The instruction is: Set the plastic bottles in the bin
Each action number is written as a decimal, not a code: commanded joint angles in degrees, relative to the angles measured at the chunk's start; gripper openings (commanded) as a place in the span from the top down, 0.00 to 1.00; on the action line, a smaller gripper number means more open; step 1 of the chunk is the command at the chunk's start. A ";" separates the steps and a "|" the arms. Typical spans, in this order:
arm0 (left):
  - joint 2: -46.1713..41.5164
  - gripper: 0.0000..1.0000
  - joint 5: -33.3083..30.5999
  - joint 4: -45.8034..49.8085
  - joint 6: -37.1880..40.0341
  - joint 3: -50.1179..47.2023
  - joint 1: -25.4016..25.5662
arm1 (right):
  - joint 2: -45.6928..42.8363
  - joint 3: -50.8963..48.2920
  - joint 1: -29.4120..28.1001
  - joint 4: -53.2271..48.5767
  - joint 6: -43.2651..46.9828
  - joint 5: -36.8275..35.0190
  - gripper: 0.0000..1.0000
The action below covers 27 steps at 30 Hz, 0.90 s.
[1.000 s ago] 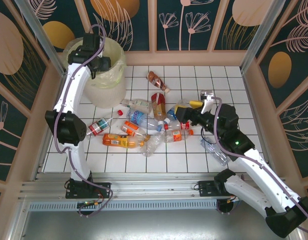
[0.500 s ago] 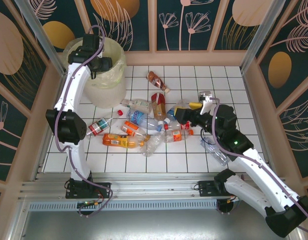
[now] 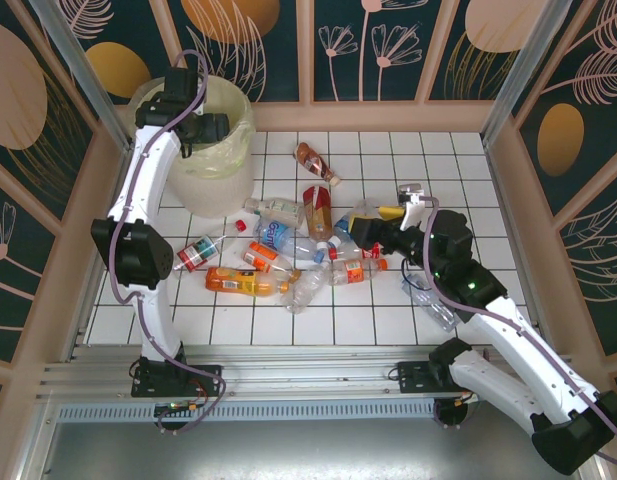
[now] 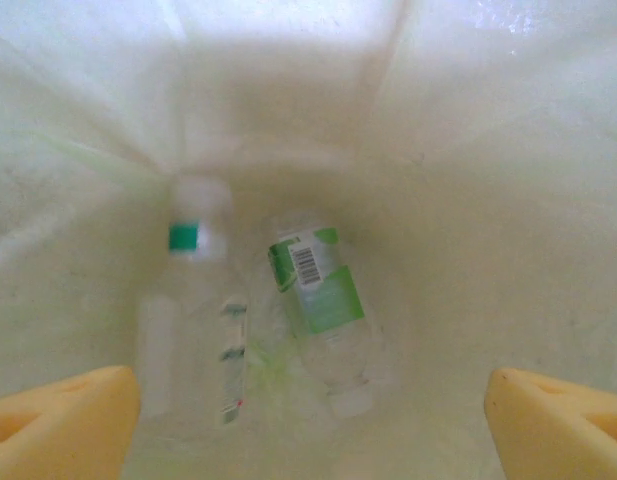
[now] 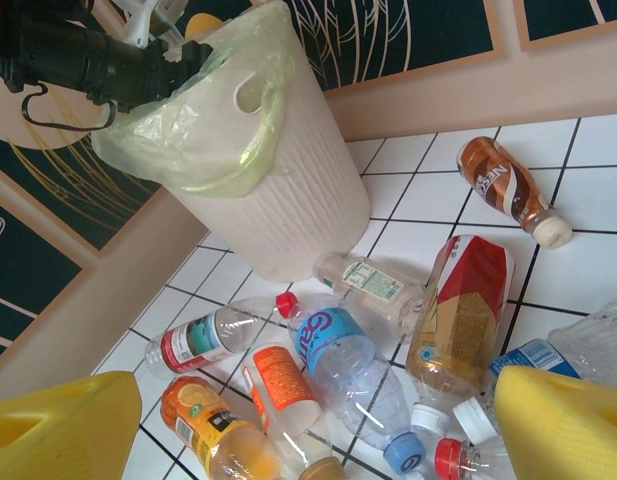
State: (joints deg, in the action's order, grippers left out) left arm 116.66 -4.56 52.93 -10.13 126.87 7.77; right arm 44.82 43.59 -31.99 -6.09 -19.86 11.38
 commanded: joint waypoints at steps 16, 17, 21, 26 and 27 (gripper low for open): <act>-35.57 0.01 17.15 -26.96 -1.31 -29.28 -0.04 | -1.05 0.51 -0.41 -9.30 2.12 -1.08 0.09; -37.74 0.01 20.98 -28.68 -2.21 -32.55 -0.04 | -1.13 0.57 -0.40 -10.56 1.45 -1.78 0.10; -45.58 0.01 30.26 -33.93 -5.44 -44.40 1.37 | -1.60 -0.74 -0.61 -13.83 -1.69 -2.11 0.10; -50.43 0.01 30.02 -31.78 -5.86 -53.74 5.24 | -2.19 -2.70 -0.75 -18.01 -4.89 -2.74 0.11; -51.02 0.01 29.87 -31.45 -5.87 -55.67 6.54 | -2.36 -3.00 -0.79 -18.77 -6.15 -3.43 0.11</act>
State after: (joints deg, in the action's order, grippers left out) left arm 67.61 22.20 22.90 -14.72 74.56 11.92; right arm 43.53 41.82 -32.27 -20.53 -22.33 9.87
